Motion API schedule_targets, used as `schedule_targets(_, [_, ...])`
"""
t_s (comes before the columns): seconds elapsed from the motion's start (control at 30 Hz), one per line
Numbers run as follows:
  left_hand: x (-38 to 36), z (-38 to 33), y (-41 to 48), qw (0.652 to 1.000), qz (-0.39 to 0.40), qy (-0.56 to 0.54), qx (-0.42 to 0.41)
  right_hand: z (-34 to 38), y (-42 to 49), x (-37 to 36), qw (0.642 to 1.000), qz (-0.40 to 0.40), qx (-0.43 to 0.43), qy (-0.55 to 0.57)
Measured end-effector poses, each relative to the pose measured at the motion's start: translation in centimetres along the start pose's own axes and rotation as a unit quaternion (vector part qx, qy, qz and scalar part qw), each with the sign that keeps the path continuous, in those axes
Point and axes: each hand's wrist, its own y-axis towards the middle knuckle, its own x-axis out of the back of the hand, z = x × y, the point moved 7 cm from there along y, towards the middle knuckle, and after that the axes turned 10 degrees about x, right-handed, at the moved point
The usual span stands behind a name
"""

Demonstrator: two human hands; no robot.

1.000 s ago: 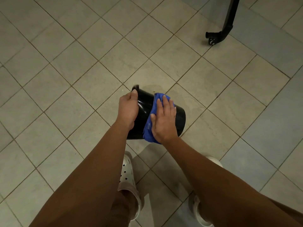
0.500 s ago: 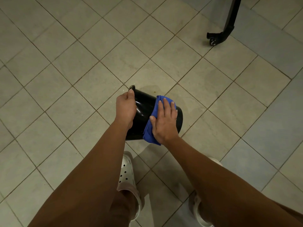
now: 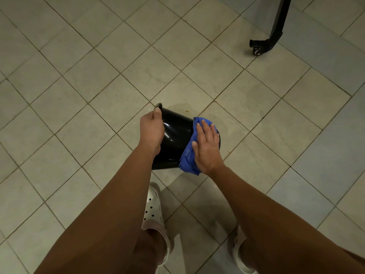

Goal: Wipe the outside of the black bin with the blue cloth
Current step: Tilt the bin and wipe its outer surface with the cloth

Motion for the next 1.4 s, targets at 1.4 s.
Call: schedule_targets(1.4, [2.0,-1.7,0.2,0.999,0.01,-0.023,-0.031,-6.0,-1.4,1.4,0.957,-0.042,-0.228,0.173])
